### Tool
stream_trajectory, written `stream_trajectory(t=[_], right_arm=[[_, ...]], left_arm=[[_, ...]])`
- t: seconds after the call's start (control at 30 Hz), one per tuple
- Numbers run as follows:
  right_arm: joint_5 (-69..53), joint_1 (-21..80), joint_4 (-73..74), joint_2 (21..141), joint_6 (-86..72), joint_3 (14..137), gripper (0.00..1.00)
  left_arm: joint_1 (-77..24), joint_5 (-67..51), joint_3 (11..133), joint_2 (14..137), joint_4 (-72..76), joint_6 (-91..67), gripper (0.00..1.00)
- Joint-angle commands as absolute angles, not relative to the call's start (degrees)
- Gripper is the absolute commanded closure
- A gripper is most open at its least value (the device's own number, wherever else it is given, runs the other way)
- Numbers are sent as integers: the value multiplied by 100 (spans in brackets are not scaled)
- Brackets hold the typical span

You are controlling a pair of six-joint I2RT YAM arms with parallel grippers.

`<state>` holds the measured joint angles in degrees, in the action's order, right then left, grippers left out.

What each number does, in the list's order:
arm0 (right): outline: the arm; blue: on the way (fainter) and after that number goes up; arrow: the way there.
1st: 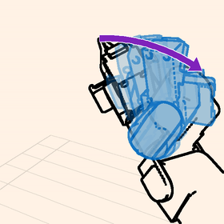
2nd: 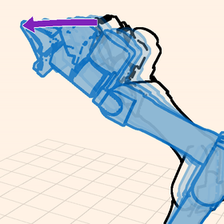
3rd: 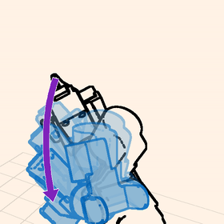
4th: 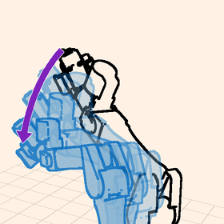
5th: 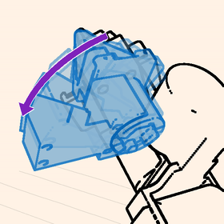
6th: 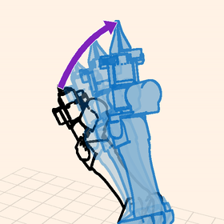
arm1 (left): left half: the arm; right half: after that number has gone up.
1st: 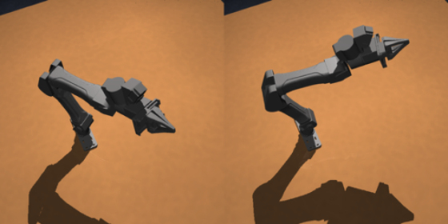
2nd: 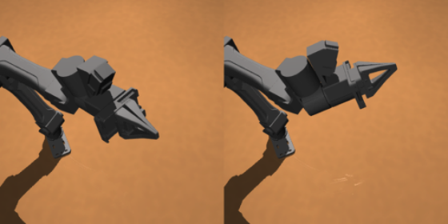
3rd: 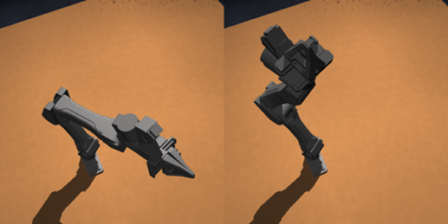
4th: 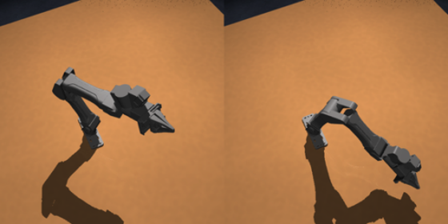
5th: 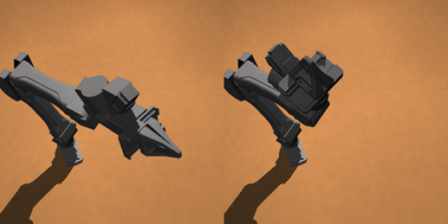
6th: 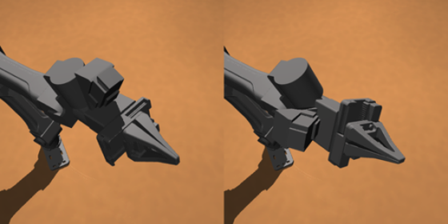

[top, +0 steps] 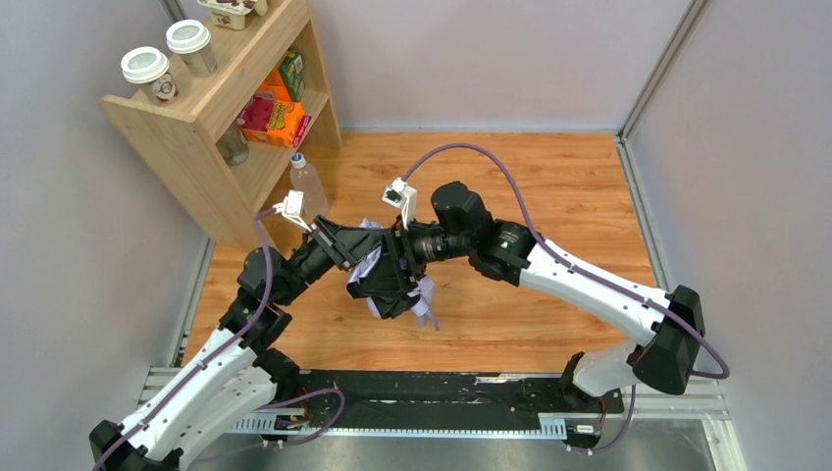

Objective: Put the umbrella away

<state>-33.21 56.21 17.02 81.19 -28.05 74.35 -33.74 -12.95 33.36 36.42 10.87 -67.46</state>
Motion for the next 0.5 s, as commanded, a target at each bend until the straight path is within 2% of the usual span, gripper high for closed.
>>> stream_trajectory(t=[0.0, 0.2, 0.33, 0.47], right_arm=[[-3331, 5651, 1872, 7849, -2725, 7568, 27], [-3349, 5905, 1985, 7848, -2532, 7637, 20], [-2971, 5924, 2496, 7867, -2303, 7866, 18], [-3348, 5932, 2382, 7709, -2364, 7848, 16]], left_arm=[[-3375, -880, 2954, 3437, 2232, -6407, 100], [-3375, -659, 2821, 3199, 2100, -6257, 100], [-3375, -878, 2707, 3313, 2566, -6214, 100], [-3375, -1151, 2471, 3226, 3154, -5785, 100]])
